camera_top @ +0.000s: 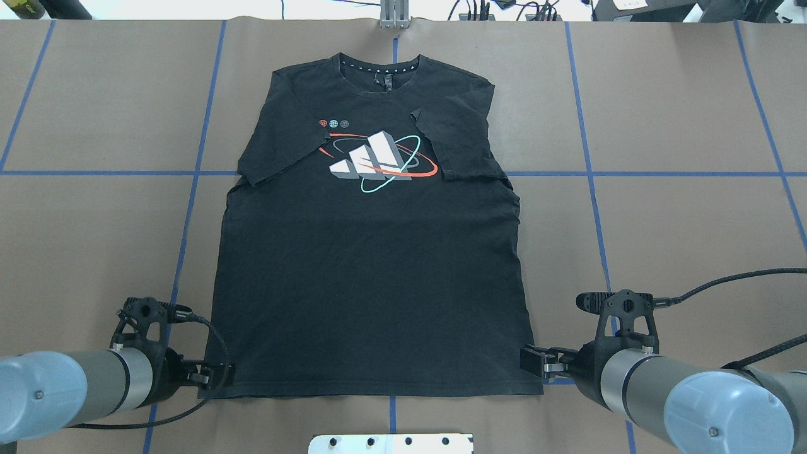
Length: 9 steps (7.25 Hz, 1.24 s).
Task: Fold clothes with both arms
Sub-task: 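Lower both grippers to the hem corners nearest the robot, then grasp the hem corners nearest the robot with both grippers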
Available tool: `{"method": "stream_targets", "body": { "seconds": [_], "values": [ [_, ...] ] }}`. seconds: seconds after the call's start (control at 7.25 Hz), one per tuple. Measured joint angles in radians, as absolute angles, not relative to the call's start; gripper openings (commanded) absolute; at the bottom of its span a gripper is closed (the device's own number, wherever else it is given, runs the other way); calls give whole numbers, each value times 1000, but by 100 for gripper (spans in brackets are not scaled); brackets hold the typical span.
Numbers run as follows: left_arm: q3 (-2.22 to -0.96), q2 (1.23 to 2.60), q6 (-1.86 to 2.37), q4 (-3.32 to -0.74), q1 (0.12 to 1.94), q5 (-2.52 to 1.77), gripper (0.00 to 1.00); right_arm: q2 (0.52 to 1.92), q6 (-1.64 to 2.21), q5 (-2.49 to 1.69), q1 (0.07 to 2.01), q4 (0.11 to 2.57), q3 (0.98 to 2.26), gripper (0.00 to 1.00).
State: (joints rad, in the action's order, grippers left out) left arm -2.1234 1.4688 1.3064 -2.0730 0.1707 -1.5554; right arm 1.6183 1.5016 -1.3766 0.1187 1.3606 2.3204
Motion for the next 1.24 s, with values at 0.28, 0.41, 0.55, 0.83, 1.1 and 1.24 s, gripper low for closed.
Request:
{"method": "stream_targets", "body": {
  "seconds": [0.28,0.41,0.55,0.83,1.1,1.24],
  "values": [
    [-2108,1468,1331,-2072,136,-1554,80,1616,1502,-1375,118,1361,2320,100],
    [-2102,1470,1340,-2071,130,-1554,66,1615,1502,-1374,118,1361,2320,100],
    [-2097,1473,1348,-2071,127,-1555,64,1614,1503,-1373,118,1361,2321,100],
    [-2089,1477,1356,-2070,126,-1557,70,1613,1503,-1363,118,1361,2321,100],
    [-2085,1475,1407,-2069,126,-1558,70,1614,1502,-1356,117,1361,2321,100],
    [-2085,1474,1435,-2069,126,-1558,69,1614,1502,-1355,117,1361,2321,100]
  ]
}}
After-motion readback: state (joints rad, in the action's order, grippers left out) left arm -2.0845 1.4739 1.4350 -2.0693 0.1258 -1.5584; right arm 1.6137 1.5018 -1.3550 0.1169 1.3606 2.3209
